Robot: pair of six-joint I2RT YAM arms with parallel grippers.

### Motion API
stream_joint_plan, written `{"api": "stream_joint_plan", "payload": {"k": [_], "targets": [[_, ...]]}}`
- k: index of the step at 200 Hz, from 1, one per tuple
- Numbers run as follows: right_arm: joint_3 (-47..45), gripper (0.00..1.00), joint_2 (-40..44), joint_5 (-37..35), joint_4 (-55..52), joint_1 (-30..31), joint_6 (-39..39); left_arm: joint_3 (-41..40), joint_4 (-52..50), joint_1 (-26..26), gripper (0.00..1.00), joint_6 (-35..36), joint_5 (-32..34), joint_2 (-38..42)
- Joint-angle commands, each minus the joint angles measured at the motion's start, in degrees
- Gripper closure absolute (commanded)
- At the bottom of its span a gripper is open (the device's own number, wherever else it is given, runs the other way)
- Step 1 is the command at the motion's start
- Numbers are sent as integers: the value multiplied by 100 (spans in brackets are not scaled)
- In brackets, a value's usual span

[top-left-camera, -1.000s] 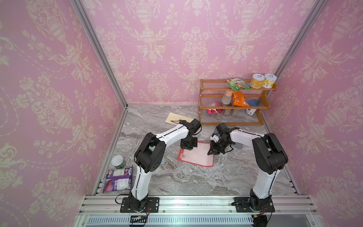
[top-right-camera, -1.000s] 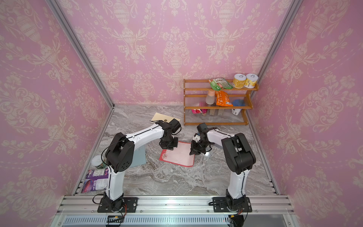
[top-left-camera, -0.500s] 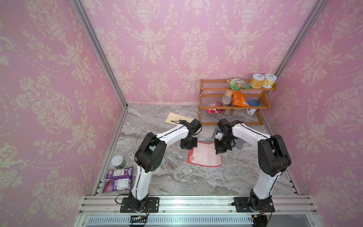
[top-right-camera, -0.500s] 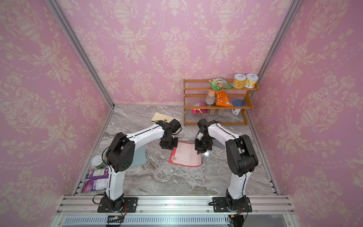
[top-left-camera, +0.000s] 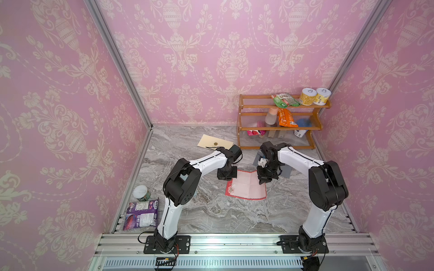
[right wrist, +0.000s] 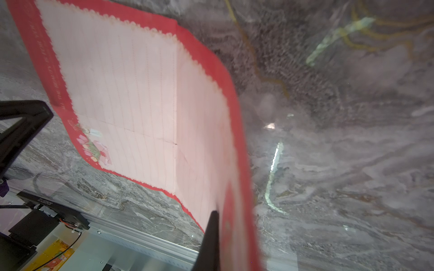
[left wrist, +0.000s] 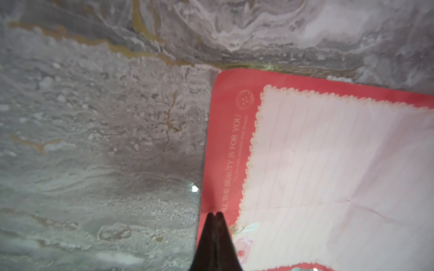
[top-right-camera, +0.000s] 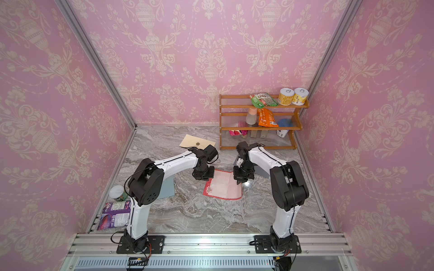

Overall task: Fold the letter paper in half and place it into the envelope
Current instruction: Fold the letter paper at the center of the board.

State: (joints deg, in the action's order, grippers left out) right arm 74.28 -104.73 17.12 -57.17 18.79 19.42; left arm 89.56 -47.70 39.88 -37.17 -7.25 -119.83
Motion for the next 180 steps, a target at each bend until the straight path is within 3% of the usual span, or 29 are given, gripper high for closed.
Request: {"api": "stream_joint_plan", "payload": {"k": [1,42,104,180], "targets": [[158,100,155,79,-57,-26,-61,-44,24,50,100,-141,-93,-207],[95,94,362,392,4,-33,37,-25,24,39,100,-142,-44,-361],[144,53,764,1468,207,-41,283,79,55,38,100,-240,-107,-492],[-350,29,585,2920,1647,-24,1003,-37,536,-126,100,-541,-310,-255]]}}
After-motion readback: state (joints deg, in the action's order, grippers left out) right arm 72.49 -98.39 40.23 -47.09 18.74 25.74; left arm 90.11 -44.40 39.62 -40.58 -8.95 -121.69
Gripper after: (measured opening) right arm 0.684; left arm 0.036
